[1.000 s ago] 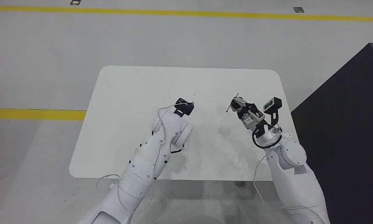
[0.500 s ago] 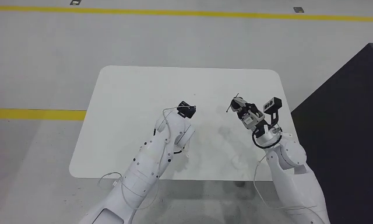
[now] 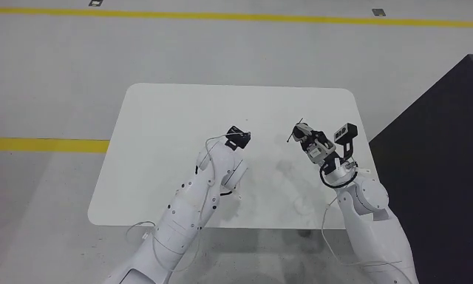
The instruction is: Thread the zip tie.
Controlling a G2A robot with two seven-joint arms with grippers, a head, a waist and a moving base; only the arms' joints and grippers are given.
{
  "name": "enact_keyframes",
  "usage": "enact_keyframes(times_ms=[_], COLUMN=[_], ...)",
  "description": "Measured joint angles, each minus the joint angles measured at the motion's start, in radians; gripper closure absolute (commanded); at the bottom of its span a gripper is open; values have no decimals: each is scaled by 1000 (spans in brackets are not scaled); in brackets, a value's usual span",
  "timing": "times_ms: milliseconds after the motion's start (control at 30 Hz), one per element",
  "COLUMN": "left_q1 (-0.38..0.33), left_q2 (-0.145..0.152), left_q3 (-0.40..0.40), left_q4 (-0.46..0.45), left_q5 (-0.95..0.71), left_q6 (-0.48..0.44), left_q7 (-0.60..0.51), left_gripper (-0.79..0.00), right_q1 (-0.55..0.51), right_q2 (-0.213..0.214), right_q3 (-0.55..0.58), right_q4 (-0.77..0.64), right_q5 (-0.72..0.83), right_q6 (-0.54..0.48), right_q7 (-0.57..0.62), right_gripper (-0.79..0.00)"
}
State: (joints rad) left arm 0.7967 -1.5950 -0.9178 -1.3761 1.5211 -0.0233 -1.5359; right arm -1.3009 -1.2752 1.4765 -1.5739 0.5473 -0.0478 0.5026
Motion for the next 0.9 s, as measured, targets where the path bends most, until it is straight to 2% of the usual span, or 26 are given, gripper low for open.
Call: enact_keyframes(times_ms=[300,900], left_q1=[-13,-118], left_q2=[-17,-63], left_q3=[45,82], left_q4=[53,304], left_q5=[-15,-74], left_q6=[-3,11], left_q7=[1,63], left_gripper=[-212,-197], right_q1=[0,0], right_q2=[0,0], right_q3=[0,0], right_q4=[0,0], right_q5=[0,0], right_q6=[0,0], right_q7=[0,0], right_gripper=[0,0])
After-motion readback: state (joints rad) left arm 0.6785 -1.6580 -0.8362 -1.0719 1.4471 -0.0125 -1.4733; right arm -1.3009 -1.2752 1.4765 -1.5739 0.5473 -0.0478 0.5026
